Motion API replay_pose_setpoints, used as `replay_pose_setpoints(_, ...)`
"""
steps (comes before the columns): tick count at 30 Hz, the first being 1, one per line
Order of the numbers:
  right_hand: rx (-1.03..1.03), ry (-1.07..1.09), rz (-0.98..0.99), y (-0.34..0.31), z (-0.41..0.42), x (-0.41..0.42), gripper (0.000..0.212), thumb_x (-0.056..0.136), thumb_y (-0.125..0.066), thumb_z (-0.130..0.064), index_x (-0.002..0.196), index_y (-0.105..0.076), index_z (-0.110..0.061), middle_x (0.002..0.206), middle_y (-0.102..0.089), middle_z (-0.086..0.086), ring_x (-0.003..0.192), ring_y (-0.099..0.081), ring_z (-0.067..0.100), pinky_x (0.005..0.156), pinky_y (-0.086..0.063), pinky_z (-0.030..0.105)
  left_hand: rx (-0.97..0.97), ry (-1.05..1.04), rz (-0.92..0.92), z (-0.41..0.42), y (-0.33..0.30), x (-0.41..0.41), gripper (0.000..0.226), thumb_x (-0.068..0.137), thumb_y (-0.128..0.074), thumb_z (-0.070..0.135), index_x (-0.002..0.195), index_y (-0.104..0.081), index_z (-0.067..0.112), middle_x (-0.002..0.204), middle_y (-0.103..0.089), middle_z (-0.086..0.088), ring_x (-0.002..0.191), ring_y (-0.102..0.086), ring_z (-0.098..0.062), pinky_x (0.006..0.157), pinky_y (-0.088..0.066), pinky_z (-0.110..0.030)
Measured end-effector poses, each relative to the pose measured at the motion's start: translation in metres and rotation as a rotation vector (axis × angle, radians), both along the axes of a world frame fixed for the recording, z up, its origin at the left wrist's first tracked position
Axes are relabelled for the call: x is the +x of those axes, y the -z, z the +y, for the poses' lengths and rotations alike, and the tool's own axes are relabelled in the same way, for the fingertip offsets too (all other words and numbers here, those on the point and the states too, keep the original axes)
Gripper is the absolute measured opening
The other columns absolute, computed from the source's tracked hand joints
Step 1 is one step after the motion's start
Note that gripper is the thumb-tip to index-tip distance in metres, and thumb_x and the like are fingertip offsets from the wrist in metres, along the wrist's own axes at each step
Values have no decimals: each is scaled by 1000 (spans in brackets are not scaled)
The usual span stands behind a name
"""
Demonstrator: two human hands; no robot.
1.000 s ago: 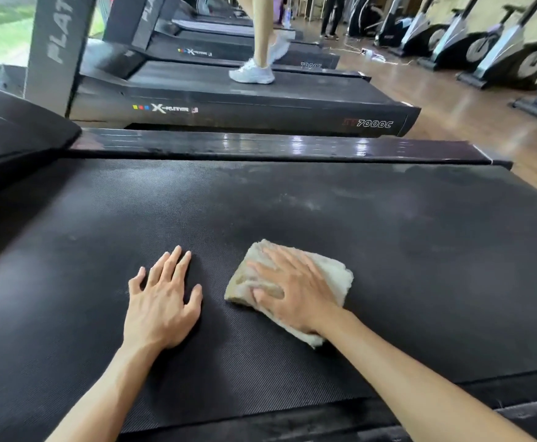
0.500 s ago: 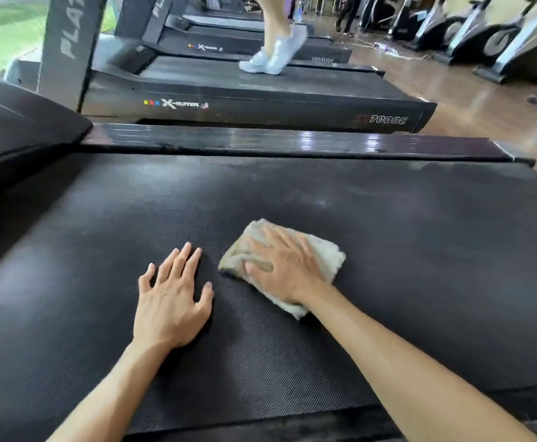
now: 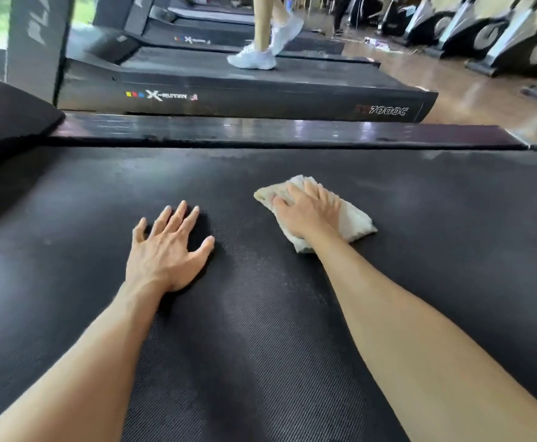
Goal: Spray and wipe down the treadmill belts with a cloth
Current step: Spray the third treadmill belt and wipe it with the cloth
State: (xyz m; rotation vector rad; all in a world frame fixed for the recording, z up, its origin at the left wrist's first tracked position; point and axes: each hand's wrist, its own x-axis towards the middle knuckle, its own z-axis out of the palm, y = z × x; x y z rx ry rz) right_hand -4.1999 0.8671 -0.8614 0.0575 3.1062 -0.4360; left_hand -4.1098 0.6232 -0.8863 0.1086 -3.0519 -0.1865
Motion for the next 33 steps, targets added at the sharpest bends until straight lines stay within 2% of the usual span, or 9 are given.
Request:
replay_pose_setpoints(4, -6, -203, 6, -10, -28, 7, 60, 101, -31, -62, 157, -35, -40, 172, -13, -11, 157, -8, 15, 127, -3, 44, -4, 12, 4, -1, -1, -5, 80, 89, -13, 76, 161, -11, 42, 169, -1, 17, 156, 0, -7, 126, -1, -43)
replay_pose_setpoints(7, -34, -295, -2, -12, -13, 41, 61, 102, -35, -62, 160, -31, -41, 172, -9, -16, 158, -3, 9, 128, 2, 38, 2, 10, 29, -3, 0, -4, 89, 80, -4, 79, 161, -10, 43, 169, 0, 18, 156, 1, -7, 125, -2, -42)
replay_pose_setpoints(10, -9, -249, -12, -6, 25, 58, 60, 101, -34, -65, 159, -29, -47, 171, -8, -19, 158, -5, 8, 128, 0, 37, 20, 14, 34, -1, -1, -2, 91, 77, 0, 79, 161, -9, 43, 169, 1, 17, 156, 3, -7, 125, -1, -42)
replay_pose_setpoints(12, 21, -160, -7, -6, 37, 41, 59, 102, -31, -64, 158, -30, -48, 172, -9, -17, 158, -9, 12, 128, -4, 39, 21, 8, 39, 0, -2, 0, 93, 76, 1, 78, 161, -10, 42, 169, 1, 17, 156, 2, -7, 124, -1, -42)
replay_pose_setpoints(16, 41, -62, -13, -6, 12, -10, 64, 100, -25, -61, 160, -31, -40, 173, -10, -8, 158, -7, 18, 128, -4, 46, 27, 5, 28, 2, -4, 0, 95, 74, 1, 79, 161, -12, 42, 169, -1, 17, 156, 1, -7, 124, -1, -42)
replay_pose_setpoints(19, 41, -172, -31, -7, -10, -15, 70, 94, -21, -64, 159, -34, -41, 173, -11, -8, 158, -7, 18, 127, -5, 48, 23, 4, 24, 2, -7, -1, 96, 73, 1, 79, 160, -14, 42, 169, -3, 17, 156, -1, -7, 124, -3, -42)
replay_pose_setpoints(25, -13, -366, -17, -5, 29, 44, 60, 99, -36, -65, 157, -32, -49, 170, -5, -24, 157, -3, 3, 129, 1, 37, 19, 11, 15, 2, -5, 0, 94, 75, 4, 78, 161, -8, 43, 169, 3, 17, 156, 5, -7, 124, 0, -40)
replay_pose_setpoints(29, 16, -248, -9, -2, 46, 4, 57, 102, -32, -62, 157, -33, -49, 170, -8, -22, 157, -9, 7, 128, -4, 38, 49, 7, 37, 3, -5, 4, 92, 77, 5, 75, 162, -9, 41, 169, 4, 16, 156, 6, -8, 125, 2, -43)
replay_pose_setpoints(33, 27, -92, 0, -2, -1, -68, 58, 101, -26, -61, 155, -38, -44, 171, -15, -10, 157, -11, 18, 127, -6, 49, 34, 0, 53, 5, -3, 3, 91, 77, 3, 74, 161, -9, 41, 169, 2, 15, 156, 4, -8, 125, 0, -43)
